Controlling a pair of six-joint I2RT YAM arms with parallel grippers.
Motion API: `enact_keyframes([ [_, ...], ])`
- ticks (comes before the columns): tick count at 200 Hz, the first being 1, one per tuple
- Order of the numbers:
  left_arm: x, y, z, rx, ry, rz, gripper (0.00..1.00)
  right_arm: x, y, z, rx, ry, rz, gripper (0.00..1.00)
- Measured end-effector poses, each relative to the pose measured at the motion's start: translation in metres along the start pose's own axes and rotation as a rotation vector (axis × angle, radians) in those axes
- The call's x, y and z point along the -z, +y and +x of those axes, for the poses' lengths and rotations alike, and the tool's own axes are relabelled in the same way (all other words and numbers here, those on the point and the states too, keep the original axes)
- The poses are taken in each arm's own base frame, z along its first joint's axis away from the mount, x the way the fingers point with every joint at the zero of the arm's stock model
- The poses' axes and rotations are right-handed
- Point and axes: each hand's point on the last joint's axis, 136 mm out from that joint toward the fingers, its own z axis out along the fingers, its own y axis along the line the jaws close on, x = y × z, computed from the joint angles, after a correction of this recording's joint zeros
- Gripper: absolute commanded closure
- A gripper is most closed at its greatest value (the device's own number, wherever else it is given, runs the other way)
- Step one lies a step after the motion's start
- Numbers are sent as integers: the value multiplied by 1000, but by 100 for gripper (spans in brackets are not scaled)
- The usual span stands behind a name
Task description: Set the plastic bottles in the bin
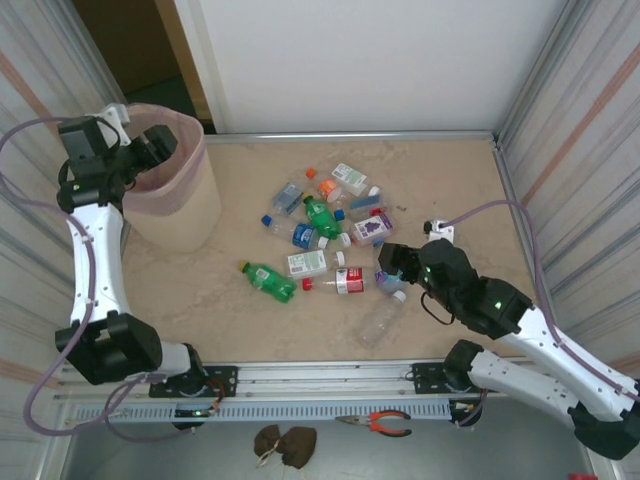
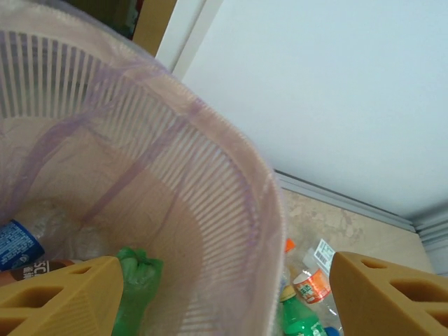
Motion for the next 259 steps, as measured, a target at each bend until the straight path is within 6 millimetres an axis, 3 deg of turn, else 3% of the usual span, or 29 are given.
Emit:
enact_keyframes([
  [41, 19, -17, 1, -7, -19, 50, 22, -15, -51, 30, -260, 97, 182, 18],
  [76, 26, -25, 13, 22, -1, 96, 23, -30, -77, 54, -415, 204, 311, 20],
  [94, 27, -26, 20, 39, 8, 113, 23, -40, -82, 70, -450, 277, 360, 23],
  [139, 32, -33, 31, 51, 18, 140, 23, -58, -87, 105, -497, 423, 423, 44],
  [172, 32, -38, 35, 55, 29, 160, 23, -65, -98, 127, -540, 472, 453, 50],
  [209, 32, -38, 39, 65, 38, 164, 23, -68, -109, 142, -599, 493, 467, 52],
  [259, 31, -39, 43, 73, 47, 168, 23, -74, -112, 144, -646, 490, 446, 55],
])
